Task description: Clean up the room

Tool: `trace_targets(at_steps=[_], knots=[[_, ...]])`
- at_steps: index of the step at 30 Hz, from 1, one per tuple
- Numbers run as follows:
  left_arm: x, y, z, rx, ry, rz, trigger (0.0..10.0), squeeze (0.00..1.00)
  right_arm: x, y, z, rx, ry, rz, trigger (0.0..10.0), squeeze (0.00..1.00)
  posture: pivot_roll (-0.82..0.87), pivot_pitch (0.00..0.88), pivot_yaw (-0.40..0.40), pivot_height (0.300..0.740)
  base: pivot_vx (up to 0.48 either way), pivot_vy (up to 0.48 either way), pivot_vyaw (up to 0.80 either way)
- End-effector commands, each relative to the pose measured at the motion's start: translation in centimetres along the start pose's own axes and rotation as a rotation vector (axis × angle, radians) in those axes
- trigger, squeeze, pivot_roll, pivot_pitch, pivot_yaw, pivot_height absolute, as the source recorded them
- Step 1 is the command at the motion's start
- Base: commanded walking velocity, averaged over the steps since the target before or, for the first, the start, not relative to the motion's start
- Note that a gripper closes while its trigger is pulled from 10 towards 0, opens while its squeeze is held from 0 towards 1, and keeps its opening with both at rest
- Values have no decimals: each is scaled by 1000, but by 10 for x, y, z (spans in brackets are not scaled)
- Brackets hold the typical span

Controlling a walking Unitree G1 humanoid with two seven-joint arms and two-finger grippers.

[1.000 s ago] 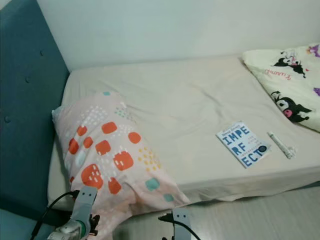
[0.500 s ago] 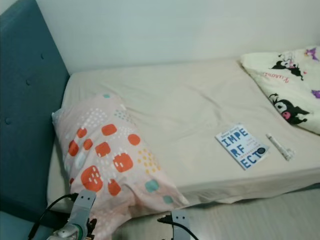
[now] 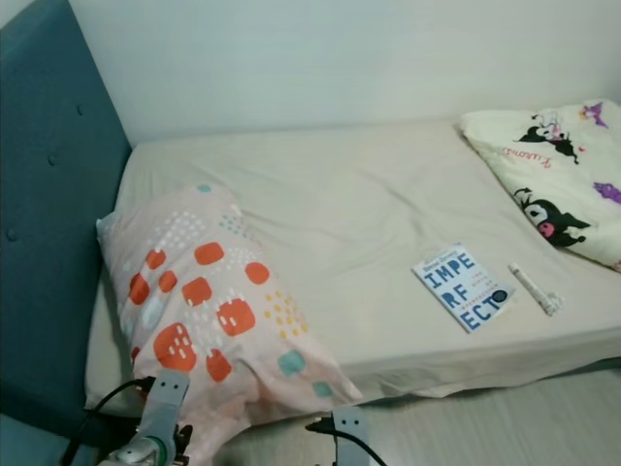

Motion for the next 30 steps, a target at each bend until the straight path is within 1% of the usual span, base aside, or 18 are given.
trace_targets(at_steps=[1,2,6,7,9,12,15,19,25,26,30], knots=[[-3,2,-14,36,-3,-1,10000,0,0,0,-8,30,9,-2,10000,0,45,0,68,740,0,0,0],[-10,3,-20,43,-5,-5,10000,0,-1,1,-9,31,7,-6,10000,0,54,0,74,740,0,0,0],[-14,4,-23,49,0,-10,10000,0,-1,1,-9,33,1,-4,10000,0,55,0,78,740,0,0,0],[-16,4,-23,48,0,-13,10000,0,-2,1,-9,31,-4,-7,10000,0,50,0,68,740,0,0,0],[-16,4,-22,47,3,-14,10000,0,-3,1,-7,29,-3,-9,10000,0,56,0,72,740,0,0,0],[-16,4,-23,52,29,-17,10000,0,-3,1,-7,27,8,-6,10000,0,42,0,74,740,0,0,0],[-15,4,-22,53,50,-17,10000,0,-5,1,-8,29,8,-9,10000,0,40,0,70,740,0,0,0],[-10,2,-16,44,65,-18,10000,0,-7,1,-7,30,-8,-19,10000,0,38,0,76,740,0,0,0],[-7,2,-14,38,37,-24,10000,0,-11,2,-6,29,-8,-23,10000,0,41,7,80,740,0,0,0],[-4,3,-19,46,28,-23,10000,0,-14,2,-9,35,-10,-31,10000,0,41,0,81,740,0,0,0],[1,3,-23,48,2,-27,10000,0,-15,3,-11,44,1,-25,10000,0,38,0,78,740,0,0,0]])
Point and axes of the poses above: a point about 5 cm out from each wrist's last joint towards the gripper, its own y axis pointing back from the gripper into the wrist, its own z axis along the axis of the wrist's last joint, x = y × z, the point moved 3 cm from there along -y, pointing out of the wrist towards the gripper, and after that the axes turned 5 degrees about -y, right-handed, at the moved point
